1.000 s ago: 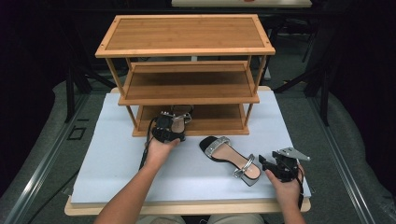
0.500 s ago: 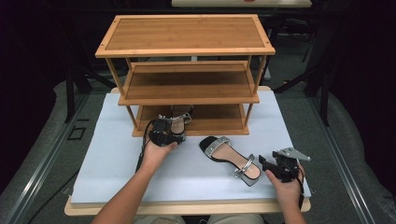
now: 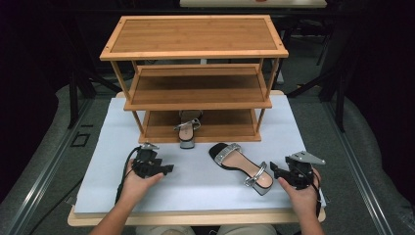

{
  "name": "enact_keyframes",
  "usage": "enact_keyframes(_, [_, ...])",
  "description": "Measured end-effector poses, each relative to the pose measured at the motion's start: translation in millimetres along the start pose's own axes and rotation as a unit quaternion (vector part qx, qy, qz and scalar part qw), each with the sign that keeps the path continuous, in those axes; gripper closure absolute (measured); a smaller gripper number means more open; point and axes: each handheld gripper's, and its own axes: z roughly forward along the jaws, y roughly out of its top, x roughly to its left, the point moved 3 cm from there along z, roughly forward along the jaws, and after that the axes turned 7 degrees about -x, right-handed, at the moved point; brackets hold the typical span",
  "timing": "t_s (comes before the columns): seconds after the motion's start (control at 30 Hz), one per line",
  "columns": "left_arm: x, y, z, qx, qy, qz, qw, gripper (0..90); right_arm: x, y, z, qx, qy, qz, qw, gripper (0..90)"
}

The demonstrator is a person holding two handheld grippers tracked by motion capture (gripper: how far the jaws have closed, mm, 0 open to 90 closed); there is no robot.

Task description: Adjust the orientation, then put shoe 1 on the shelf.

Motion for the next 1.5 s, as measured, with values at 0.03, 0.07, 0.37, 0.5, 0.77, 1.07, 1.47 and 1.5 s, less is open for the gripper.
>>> enact_keyframes(0.03, [1.8,-4.0,-3.5,0.0,0.002,0.0,1.0,40.0,1.4,4.0,-1.2,0.001,0.02,-0.003,0.9998,34.7])
enact_keyframes(0.07, [3.4,-7.8,-6.6,-0.001,0.003,0.001,1.0,40.0,3.0,8.0,-2.6,0.002,0.004,-0.009,0.9999,34.7])
enact_keyframes(0.37, [15.2,-21.0,-30.5,-0.022,0.012,-0.008,0.9996,40.0,23.1,47.1,-1.3,0.079,0.046,-0.072,0.9932,34.0])
enact_keyframes(0.5, [17.5,-23.0,-29.3,-0.022,0.012,-0.015,0.9996,39.9,28.6,58.6,2.2,0.096,0.055,-0.09,0.9898,34.6])
enact_keyframes(0.77, [18.8,-23.9,-28.3,-0.021,0.012,-0.02,0.9995,40.0,37.1,84.3,8.7,0.119,0.076,-0.106,0.9843,34.1])
enact_keyframes(1.07, [17.9,-24.0,-28.1,-0.024,0.012,-0.02,0.9994,39.9,64.0,100.9,18.4,0.158,0.126,-0.133,0.9703,33.7])
enact_keyframes(1.47, [21.3,-25.2,-30.3,-0.027,0.011,-0.026,0.9992,39.9,85.9,81.8,56.7,0.305,0.146,-0.156,0.9281,34.7])
enact_keyframes(1.5, [21.1,-25.5,-30.3,-0.026,0.011,-0.026,0.9993,39.9,85.6,79.7,59.4,0.316,0.145,-0.158,0.9242,34.3])
